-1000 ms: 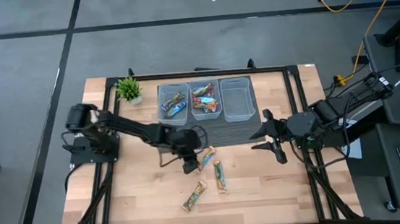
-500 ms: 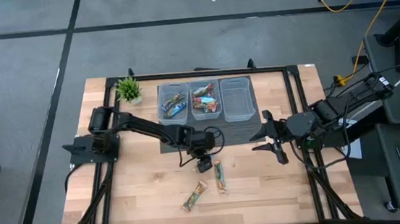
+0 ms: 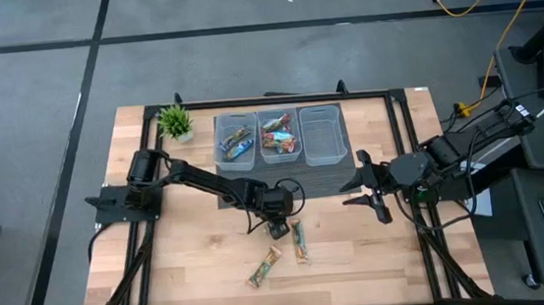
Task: Pick and place Granola Bars by type
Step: Put the yellow granola bar into the right transparent bin
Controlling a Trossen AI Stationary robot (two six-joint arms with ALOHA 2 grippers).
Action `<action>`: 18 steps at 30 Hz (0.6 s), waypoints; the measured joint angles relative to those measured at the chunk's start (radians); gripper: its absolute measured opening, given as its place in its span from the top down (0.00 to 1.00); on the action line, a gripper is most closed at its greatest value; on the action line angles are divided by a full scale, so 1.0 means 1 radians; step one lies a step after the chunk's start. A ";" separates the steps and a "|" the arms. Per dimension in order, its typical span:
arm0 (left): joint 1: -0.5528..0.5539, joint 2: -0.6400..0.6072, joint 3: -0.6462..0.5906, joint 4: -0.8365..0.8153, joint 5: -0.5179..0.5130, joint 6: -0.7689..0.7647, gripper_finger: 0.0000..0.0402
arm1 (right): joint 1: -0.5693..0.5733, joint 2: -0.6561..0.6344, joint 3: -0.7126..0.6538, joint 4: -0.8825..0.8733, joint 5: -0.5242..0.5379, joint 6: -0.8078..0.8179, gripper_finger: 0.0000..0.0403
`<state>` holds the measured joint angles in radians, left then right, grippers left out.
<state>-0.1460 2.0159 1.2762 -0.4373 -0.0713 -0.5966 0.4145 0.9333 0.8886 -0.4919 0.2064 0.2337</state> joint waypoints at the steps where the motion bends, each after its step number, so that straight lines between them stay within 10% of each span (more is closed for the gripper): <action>1: -0.001 0.000 0.000 -0.004 -0.006 0.000 0.53 | 0.000 0.000 0.000 0.000 0.001 0.000 0.62; 11: -0.009 -0.057 -0.011 -0.019 -0.014 -0.037 0.91 | 0.000 0.000 0.000 0.001 0.002 0.000 0.62; 18: -0.003 -0.250 -0.009 -0.010 -0.089 -0.013 0.91 | -0.002 0.000 0.000 -0.002 0.009 0.001 0.62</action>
<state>-0.1495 1.7658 1.2671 -0.4469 -0.1604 -0.6091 0.4120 0.9337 0.8890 -0.4936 0.2154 0.2348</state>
